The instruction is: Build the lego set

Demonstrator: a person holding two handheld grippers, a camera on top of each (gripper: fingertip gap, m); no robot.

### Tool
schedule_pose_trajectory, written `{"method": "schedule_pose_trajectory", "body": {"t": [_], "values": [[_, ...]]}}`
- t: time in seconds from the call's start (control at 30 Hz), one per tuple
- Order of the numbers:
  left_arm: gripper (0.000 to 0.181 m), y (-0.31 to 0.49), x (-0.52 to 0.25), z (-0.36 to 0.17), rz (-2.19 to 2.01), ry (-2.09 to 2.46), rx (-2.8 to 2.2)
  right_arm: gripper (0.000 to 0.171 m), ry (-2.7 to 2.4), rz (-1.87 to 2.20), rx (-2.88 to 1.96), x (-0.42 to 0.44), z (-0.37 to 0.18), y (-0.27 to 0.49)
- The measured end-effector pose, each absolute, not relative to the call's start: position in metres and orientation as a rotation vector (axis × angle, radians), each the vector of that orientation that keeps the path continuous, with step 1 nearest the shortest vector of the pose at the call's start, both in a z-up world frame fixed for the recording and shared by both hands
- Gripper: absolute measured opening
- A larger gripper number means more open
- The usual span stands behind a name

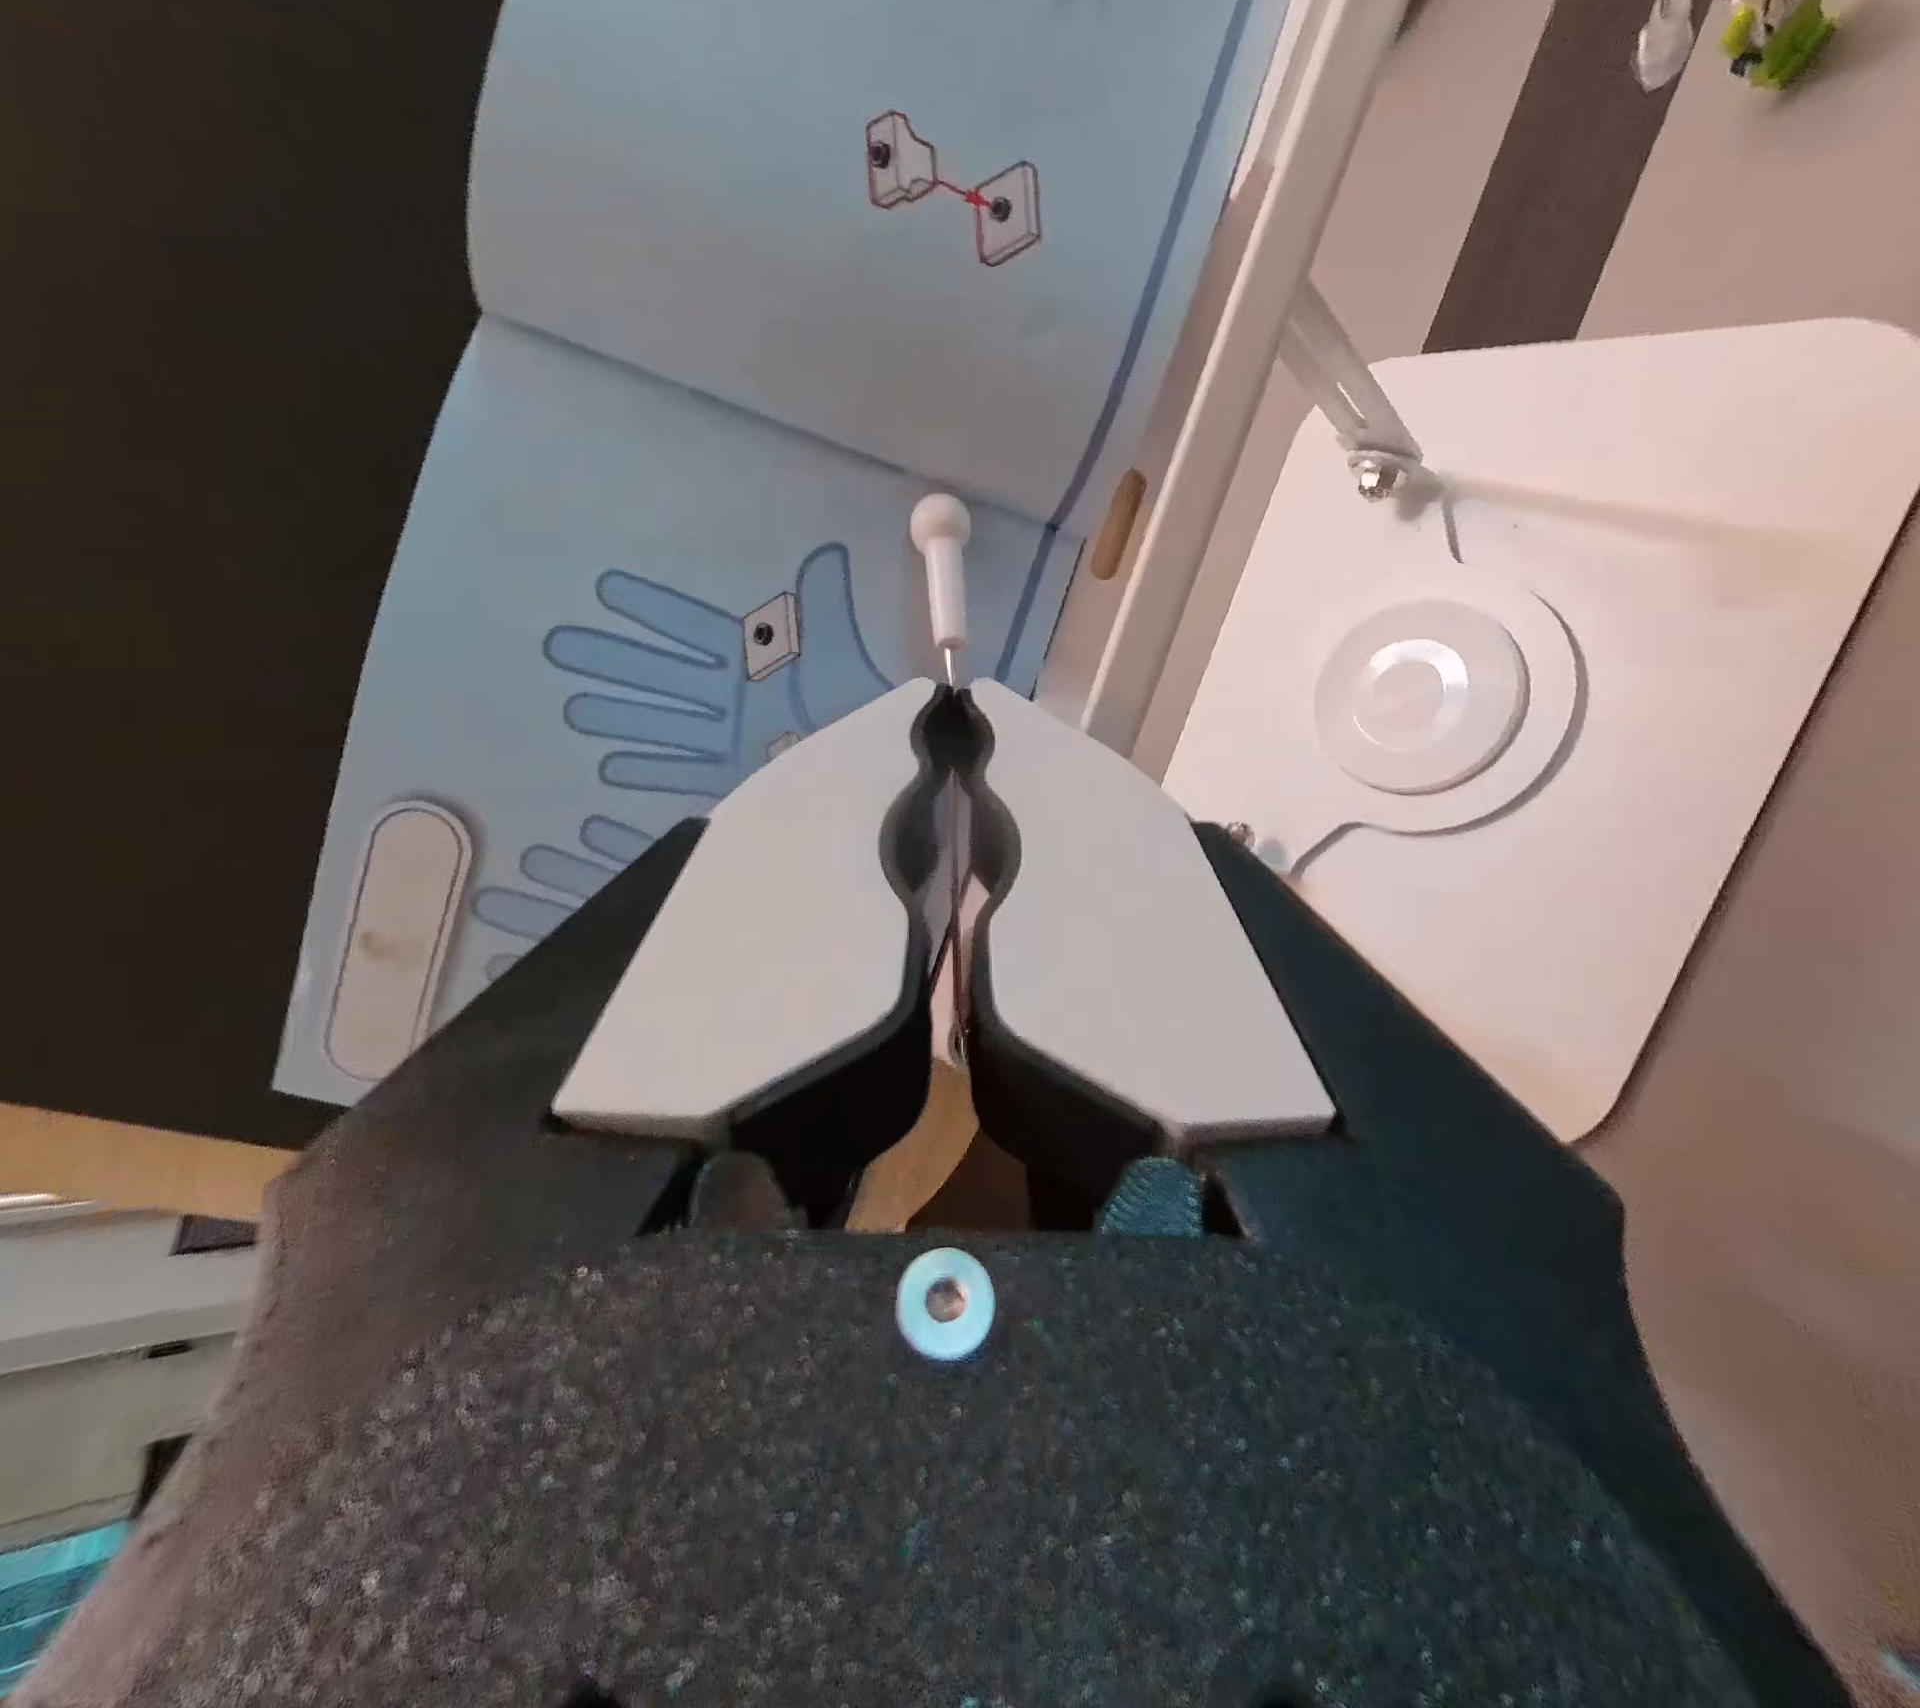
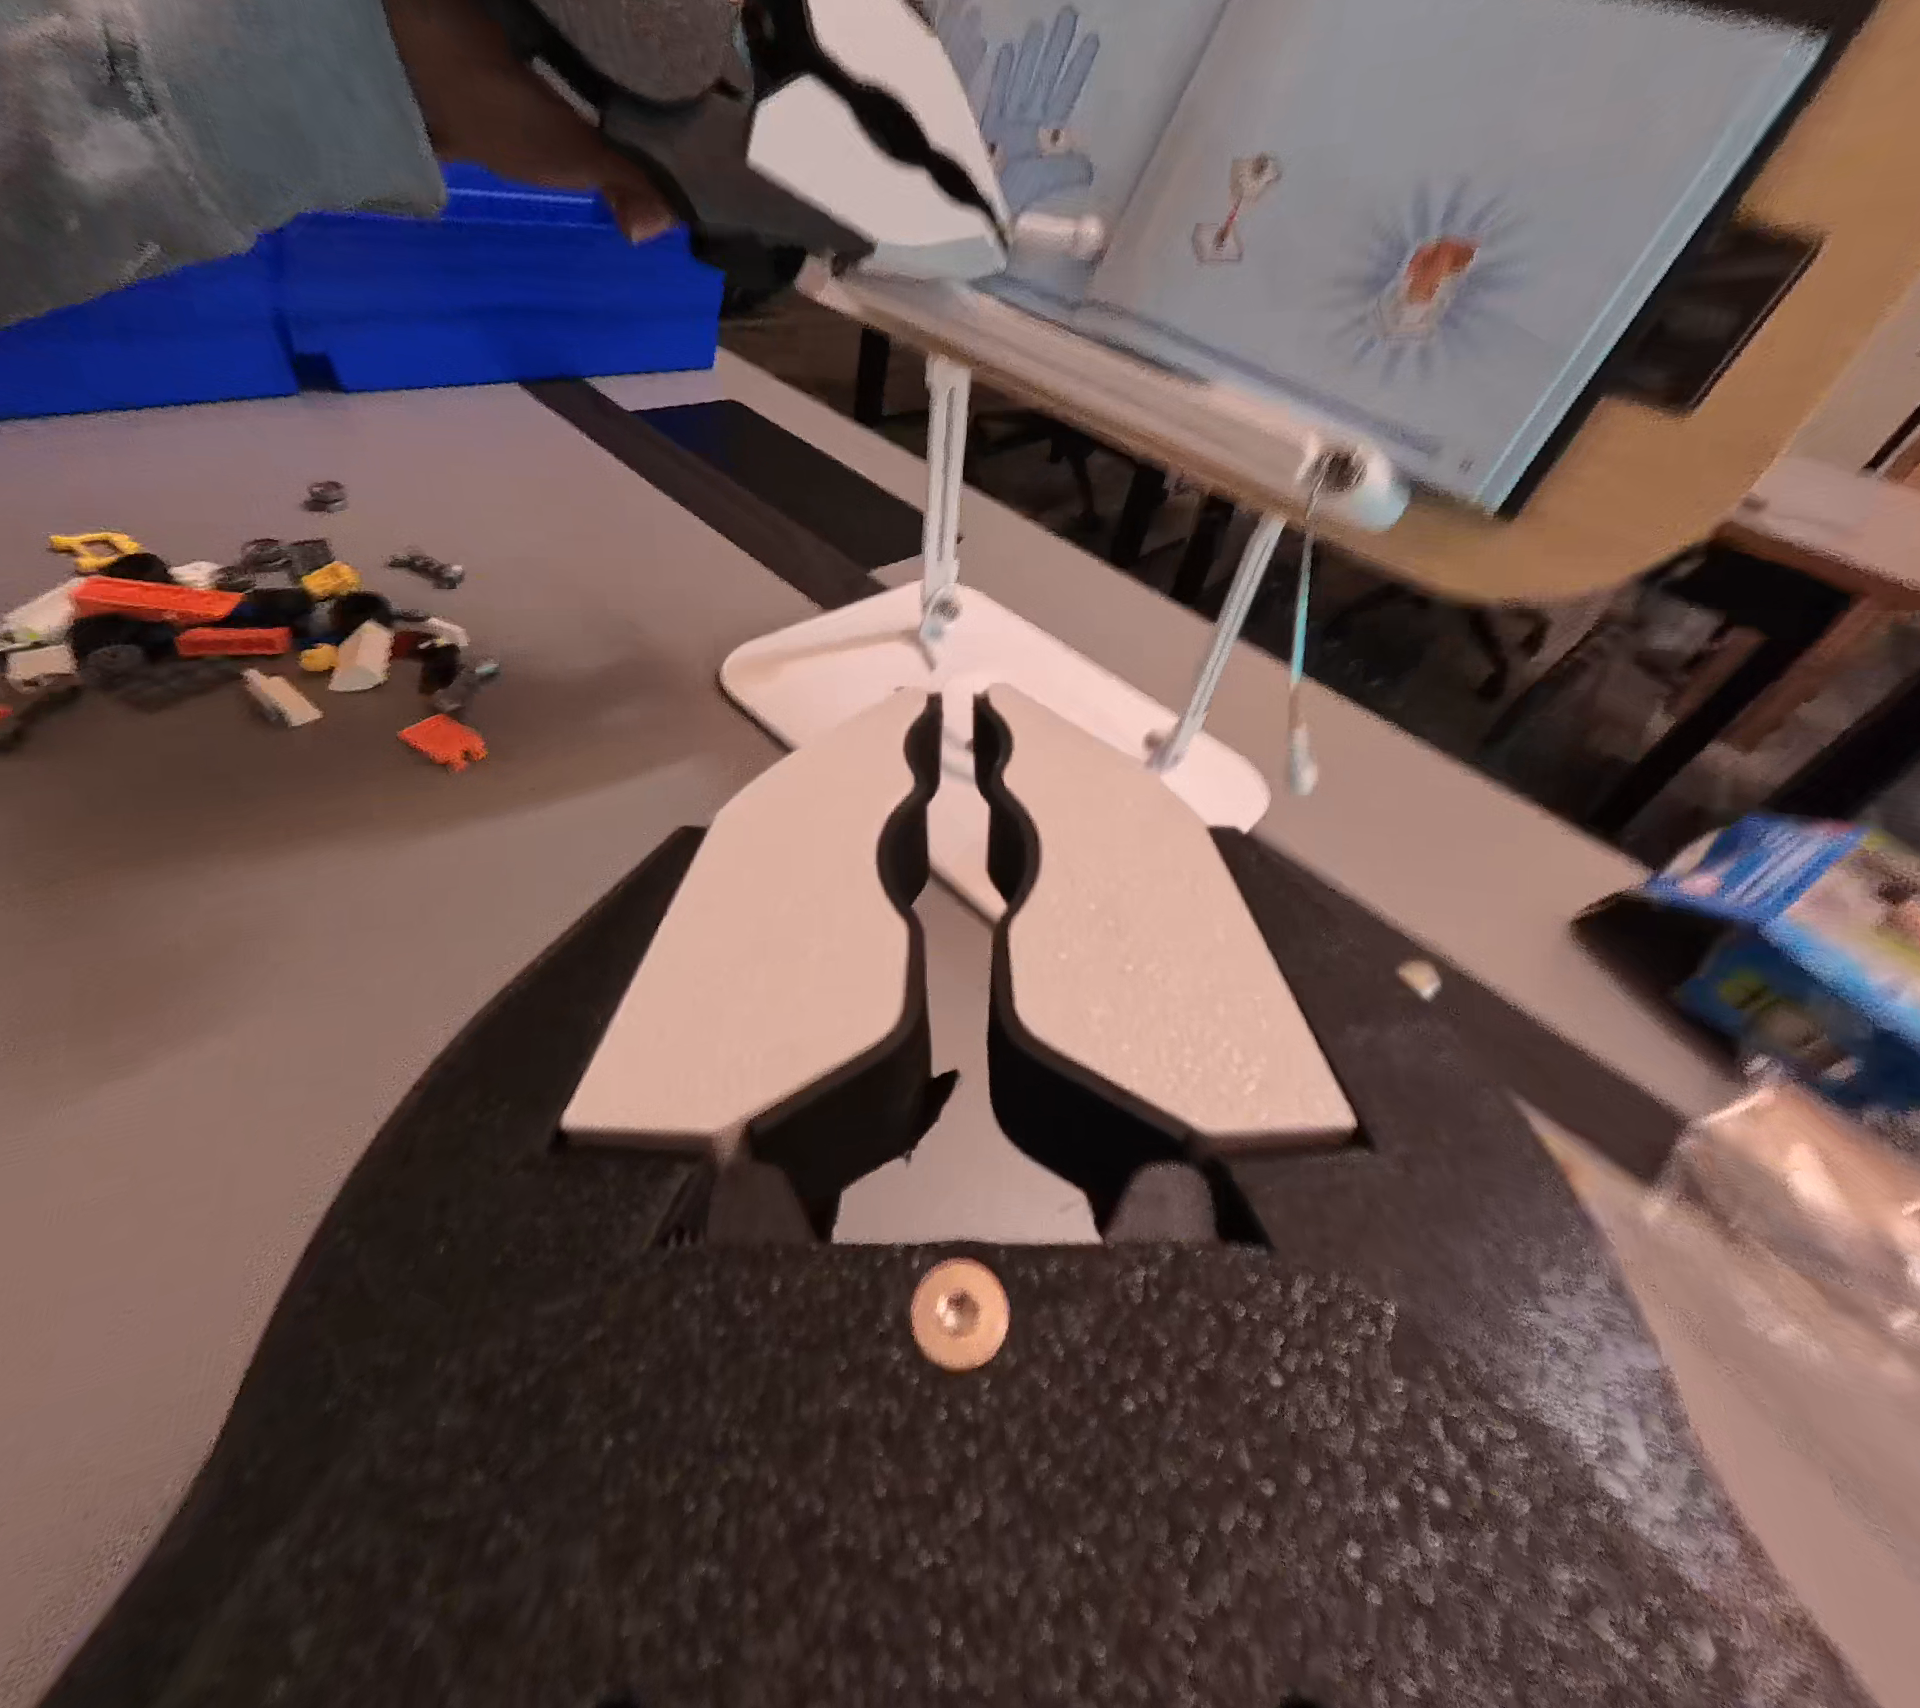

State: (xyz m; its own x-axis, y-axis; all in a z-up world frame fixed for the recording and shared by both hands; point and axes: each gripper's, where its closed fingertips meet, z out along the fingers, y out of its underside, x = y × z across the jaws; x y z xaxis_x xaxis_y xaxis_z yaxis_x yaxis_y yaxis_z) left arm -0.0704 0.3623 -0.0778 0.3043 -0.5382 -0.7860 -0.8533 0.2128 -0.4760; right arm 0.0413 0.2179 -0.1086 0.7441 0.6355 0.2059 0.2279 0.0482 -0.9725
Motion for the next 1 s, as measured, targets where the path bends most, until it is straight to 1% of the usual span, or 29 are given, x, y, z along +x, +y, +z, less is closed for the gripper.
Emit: {"method": "schedule_pose_trajectory", "body": {"t": [0.13, 0.2, 0.3, 0.43, 0.53, 0.7, 0.77, 0.83, 0.93, 1.0], "values": [[0.000, 0.364, -0.074, -0.068, 0.217, 1.204, -1.472, 0.004, -0.832, 0.272, -1.478, 0.021, -0.044, 0.265], [0.000, 0.367, -0.078, -0.062, 0.115, 1.092, -1.499, 0.000, -0.900, 0.276, -1.543, 0.000, -0.030, 0.296], [0.001, 0.369, -0.091, -0.050, -0.041, 0.883, -1.499, 0.000, -0.977, 0.196, -1.644, -0.026, -0.042, 0.338], [0.008, 0.370, -0.139, -0.043, -0.217, 0.510, -1.499, 0.000, -0.978, -0.001, -1.742, -0.022, -0.066, 0.365], [0.013, 0.365, -0.169, -0.067, -0.455, 0.228, -1.553, 0.000, -0.947, 0.009, -1.742, -0.020, -0.067, 0.366], [0.019, 0.337, -0.173, -0.101, -0.872, -0.138, -1.653, 0.000, -0.962, -0.042, -1.752, -0.020, -0.068, 0.366], [0.008, 0.318, -0.162, -0.104, -0.917, -0.119, -1.690, 0.000, -0.967, -0.059, -1.762, -0.020, -0.068, 0.366], [0.002, 0.303, -0.156, -0.098, -0.836, -0.052, -1.694, 0.000, -0.968, -0.077, -1.775, -0.020, -0.068, 0.367], [0.000, 0.274, -0.125, -0.082, -0.922, 0.088, -1.678, 0.000, -0.957, -0.108, -1.801, -0.020, -0.068, 0.369], [0.000, 0.248, -0.083, -0.077, -0.911, 0.353, -1.653, 0.000, -0.953, -0.111, -1.816, -0.022, -0.068, 0.369]]}}
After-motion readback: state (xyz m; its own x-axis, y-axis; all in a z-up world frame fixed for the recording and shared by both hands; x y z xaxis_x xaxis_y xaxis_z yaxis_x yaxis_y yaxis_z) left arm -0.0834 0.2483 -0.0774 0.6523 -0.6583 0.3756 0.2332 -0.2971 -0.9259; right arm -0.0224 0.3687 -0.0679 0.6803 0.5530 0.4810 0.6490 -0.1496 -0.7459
